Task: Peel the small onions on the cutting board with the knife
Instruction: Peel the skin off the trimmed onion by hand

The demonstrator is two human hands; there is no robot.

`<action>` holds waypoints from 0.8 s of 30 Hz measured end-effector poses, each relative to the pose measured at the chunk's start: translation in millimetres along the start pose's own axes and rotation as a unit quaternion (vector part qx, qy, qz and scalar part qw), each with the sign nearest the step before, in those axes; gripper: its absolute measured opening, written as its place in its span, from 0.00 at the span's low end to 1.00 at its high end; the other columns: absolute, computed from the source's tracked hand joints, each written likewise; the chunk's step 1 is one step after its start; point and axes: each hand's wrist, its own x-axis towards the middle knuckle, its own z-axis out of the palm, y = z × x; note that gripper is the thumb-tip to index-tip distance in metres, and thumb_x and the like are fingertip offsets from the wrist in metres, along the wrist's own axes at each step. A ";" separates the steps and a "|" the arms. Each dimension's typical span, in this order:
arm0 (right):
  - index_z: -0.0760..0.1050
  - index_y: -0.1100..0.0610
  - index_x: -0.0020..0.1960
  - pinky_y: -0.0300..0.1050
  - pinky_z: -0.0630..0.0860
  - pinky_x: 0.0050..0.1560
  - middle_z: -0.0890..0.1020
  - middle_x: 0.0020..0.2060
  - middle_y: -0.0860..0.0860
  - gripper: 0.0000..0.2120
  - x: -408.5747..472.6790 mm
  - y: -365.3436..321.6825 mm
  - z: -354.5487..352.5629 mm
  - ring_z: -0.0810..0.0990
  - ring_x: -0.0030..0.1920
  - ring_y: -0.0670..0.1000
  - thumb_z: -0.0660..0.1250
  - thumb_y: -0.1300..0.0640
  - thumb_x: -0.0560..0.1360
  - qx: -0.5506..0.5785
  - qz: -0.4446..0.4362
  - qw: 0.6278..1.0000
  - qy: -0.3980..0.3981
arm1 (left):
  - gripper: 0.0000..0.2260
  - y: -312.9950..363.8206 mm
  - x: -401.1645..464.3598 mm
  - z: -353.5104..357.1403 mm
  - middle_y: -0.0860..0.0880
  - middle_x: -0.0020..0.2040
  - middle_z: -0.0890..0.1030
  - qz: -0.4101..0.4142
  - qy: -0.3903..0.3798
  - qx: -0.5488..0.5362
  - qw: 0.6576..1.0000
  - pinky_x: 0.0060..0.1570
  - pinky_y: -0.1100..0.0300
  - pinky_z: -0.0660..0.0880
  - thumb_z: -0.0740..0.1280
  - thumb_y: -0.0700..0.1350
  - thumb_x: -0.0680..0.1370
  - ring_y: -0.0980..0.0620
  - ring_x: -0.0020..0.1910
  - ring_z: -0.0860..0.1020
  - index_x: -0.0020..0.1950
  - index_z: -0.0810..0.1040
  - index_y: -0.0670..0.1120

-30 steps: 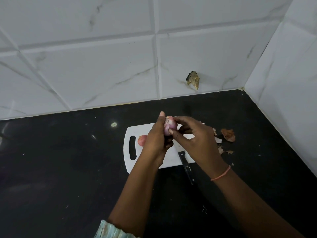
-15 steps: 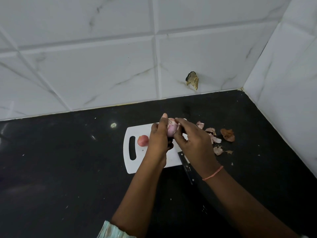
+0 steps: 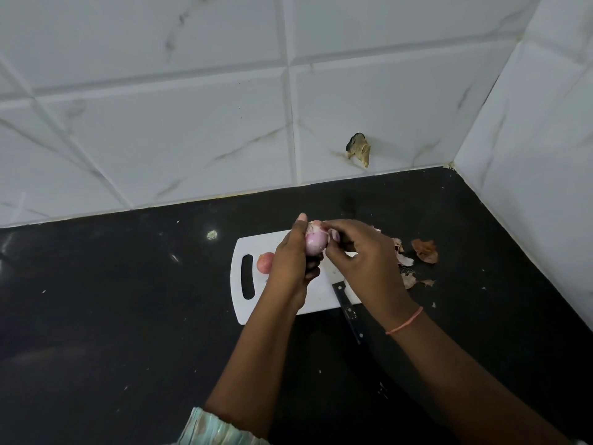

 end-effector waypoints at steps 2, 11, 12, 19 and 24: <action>0.81 0.59 0.57 0.46 0.81 0.47 0.84 0.48 0.51 0.11 1.8 -0.1 -2.4 0.83 0.47 0.48 0.68 0.62 0.74 -0.013 -0.014 1.000 -0.012 | 0.18 3.0 2.8 -3.3 0.50 0.29 0.72 0.001 -0.016 0.016 1.000 0.22 0.66 0.62 0.62 0.57 0.82 0.58 0.23 0.66 0.47 0.79 0.44; 0.80 0.61 0.56 0.48 0.82 0.44 0.84 0.46 0.55 0.12 3.6 3.0 -4.2 0.82 0.45 0.51 0.72 0.64 0.72 -0.085 -0.047 0.995 -0.008 | 0.13 13.8 7.6 -4.8 0.50 0.33 0.74 0.014 -0.023 0.079 0.996 0.22 0.68 0.64 0.64 0.56 0.81 0.57 0.26 0.69 0.50 0.77 0.45; 0.81 0.62 0.55 0.48 0.82 0.44 0.84 0.46 0.54 0.11 4.3 2.1 -3.7 0.83 0.45 0.51 0.72 0.63 0.73 -0.084 -0.045 0.995 -0.004 | 0.13 13.6 6.9 -5.2 0.50 0.32 0.74 0.014 -0.025 0.076 0.997 0.22 0.67 0.64 0.64 0.55 0.81 0.57 0.26 0.69 0.49 0.77 0.45; 0.80 0.60 0.51 0.46 0.81 0.40 0.83 0.42 0.50 0.06 12.7 -2.9 -4.4 0.81 0.41 0.47 0.72 0.61 0.75 0.012 0.038 0.999 0.018 | 0.15 15.6 5.0 -10.5 0.52 0.31 0.73 0.027 -0.054 0.089 0.994 0.24 0.67 0.63 0.64 0.57 0.81 0.58 0.25 0.67 0.50 0.77 0.45; 0.76 0.57 0.63 0.32 0.79 0.40 0.81 0.54 0.49 0.13 10.3 -9.2 -4.2 0.81 0.49 0.41 0.62 0.64 0.79 0.092 0.075 0.990 -0.072 | 0.25 21.6 4.4 -16.6 0.51 0.35 0.75 0.070 -0.135 0.137 0.979 0.27 0.65 0.62 0.63 0.62 0.77 0.58 0.28 0.67 0.55 0.78 0.40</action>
